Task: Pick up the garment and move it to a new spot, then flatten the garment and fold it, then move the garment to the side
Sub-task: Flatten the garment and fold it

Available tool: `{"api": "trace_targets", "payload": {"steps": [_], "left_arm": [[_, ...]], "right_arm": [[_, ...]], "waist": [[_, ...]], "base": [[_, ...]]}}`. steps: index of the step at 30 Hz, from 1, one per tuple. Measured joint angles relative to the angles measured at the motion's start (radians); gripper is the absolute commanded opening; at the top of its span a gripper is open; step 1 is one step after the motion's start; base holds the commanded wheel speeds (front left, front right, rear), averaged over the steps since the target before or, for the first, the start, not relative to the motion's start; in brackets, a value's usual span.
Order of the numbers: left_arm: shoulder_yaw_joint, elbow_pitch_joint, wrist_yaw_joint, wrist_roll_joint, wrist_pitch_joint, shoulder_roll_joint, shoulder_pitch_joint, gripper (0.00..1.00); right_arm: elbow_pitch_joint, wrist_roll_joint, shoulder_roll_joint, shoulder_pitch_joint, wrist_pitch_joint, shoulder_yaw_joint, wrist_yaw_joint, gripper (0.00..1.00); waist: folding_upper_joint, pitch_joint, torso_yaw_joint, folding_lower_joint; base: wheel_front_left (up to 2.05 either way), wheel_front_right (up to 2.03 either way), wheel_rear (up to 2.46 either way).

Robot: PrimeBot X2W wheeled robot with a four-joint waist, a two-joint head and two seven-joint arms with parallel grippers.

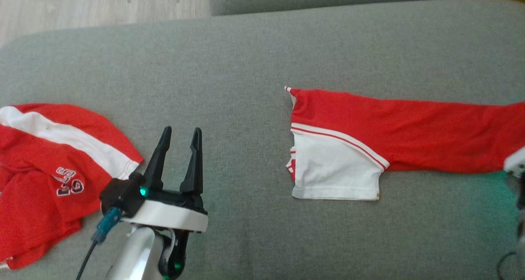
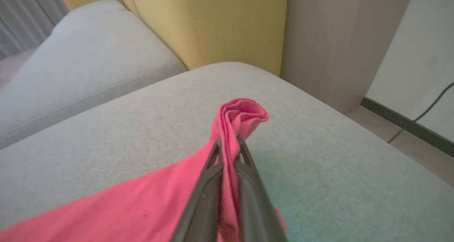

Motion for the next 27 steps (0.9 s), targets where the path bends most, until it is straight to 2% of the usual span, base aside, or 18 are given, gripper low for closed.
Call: {"api": "trace_targets", "payload": {"steps": [6,10,13,16,21,27], "left_arm": [[0.004,0.002,0.0,-0.004,0.0,-0.001,0.035,1.0],[0.009,0.002,0.0,-0.011,0.0,-0.001,0.069,1.0],[0.01,0.002,0.0,-0.021,0.0,-0.002,0.082,1.0],[0.01,0.002,0.0,-0.021,0.0,-0.002,0.083,1.0],[0.009,0.002,0.0,-0.031,0.0,-0.002,0.101,1.0],[0.004,0.002,0.0,-0.031,0.0,-0.002,0.107,1.0]], "right_arm": [[-0.032,-0.015,0.081,-0.008,-0.008,0.037,0.0,0.0],[-0.073,-0.011,0.171,-0.008,-0.006,0.139,0.0,0.0],[-0.107,0.031,0.205,-0.007,0.003,0.231,0.0,0.0],[-0.148,0.1,0.207,0.001,0.02,0.348,0.0,0.0],[-0.231,0.372,0.209,0.057,0.057,0.657,0.0,0.0],[-0.317,0.517,0.21,0.174,0.076,0.869,0.0,0.0]], "waist": [[0.0,-0.049,0.002,-0.0001],[0.0,-0.091,0.003,-0.0001],[0.0,-0.116,0.005,-0.0002],[0.0,-0.134,0.012,-0.0001],[0.0,-0.148,0.038,-0.0001],[0.0,-0.144,0.084,-0.0001]], "base": [[0.0,0.0,0.0],[0.0,0.0,0.0],[0.0,0.0,0.0],[0.0,0.0,0.0],[0.0,0.0,0.0],[0.0,0.0,0.0]]}}
